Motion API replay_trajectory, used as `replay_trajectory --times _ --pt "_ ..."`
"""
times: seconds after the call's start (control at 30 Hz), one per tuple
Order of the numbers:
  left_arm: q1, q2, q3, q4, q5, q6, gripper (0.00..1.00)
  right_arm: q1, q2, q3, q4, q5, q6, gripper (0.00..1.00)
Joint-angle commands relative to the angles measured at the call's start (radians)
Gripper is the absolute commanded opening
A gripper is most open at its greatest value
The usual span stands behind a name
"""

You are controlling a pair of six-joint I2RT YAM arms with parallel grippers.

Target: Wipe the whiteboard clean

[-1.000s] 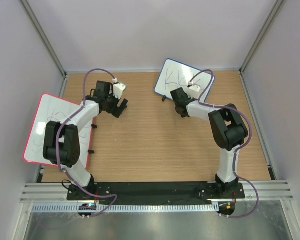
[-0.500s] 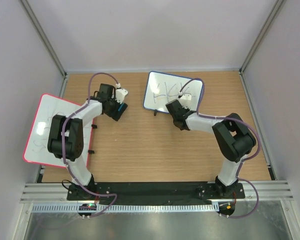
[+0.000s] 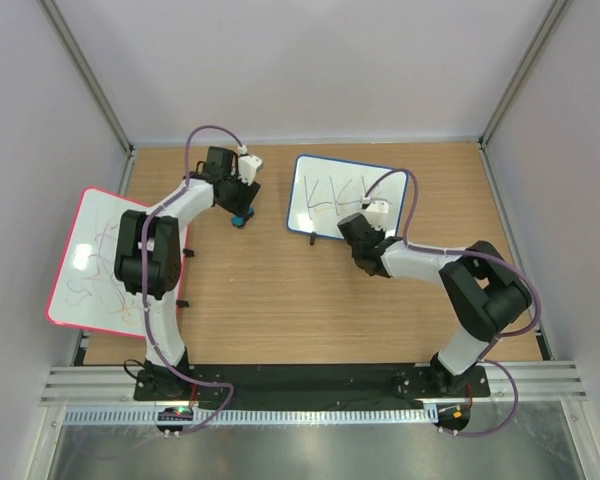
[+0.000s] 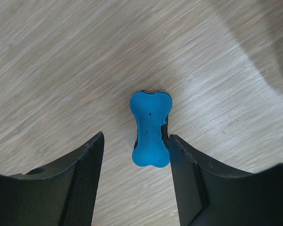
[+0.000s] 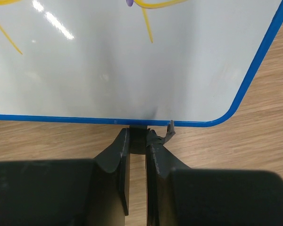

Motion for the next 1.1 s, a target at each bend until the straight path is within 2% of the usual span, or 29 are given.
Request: replay_trajectory --times 0.0,0.17,0.33,0.47,0.77,0.9,1.03,1.07 --pt "0.006 0.024 0.042 -0.044 0.024 -0.01 0.58 0.014 -0.034 -0.044 -0.069 0.002 0.015 0.01" --pt "0.006 0.021 0.036 -0.079 0.073 0.002 0.58 0.017 -0.047 -0.056 -0.065 0.014 0.021 0.01" --pt "0.006 0.042 0.057 -0.087 0.054 0.0 0.57 0.017 -0.05 -0.061 -0.065 0.02 0.019 0.01" --pt "0.006 0.076 0.095 -0.116 0.053 -0.003 0.52 0.015 -0.06 -0.069 -0.06 0.023 0.018 0.01" --pt "0.005 0.118 0.121 -0.141 0.041 -0.007 0.49 0.017 -0.074 -0.079 -0.051 0.035 0.012 0.01" --pt "0.006 0.116 0.123 -0.133 0.036 -0.01 0.43 0.017 -0.082 -0.082 -0.046 0.035 0.01 0.01" --pt "0.005 0.119 0.131 -0.132 0.034 -0.013 0.43 0.015 -0.083 -0.081 -0.049 0.035 0.007 0.01" --pt "0.005 0.121 0.131 -0.132 0.039 -0.012 0.46 0.017 -0.083 -0.081 -0.052 0.037 0.005 0.01"
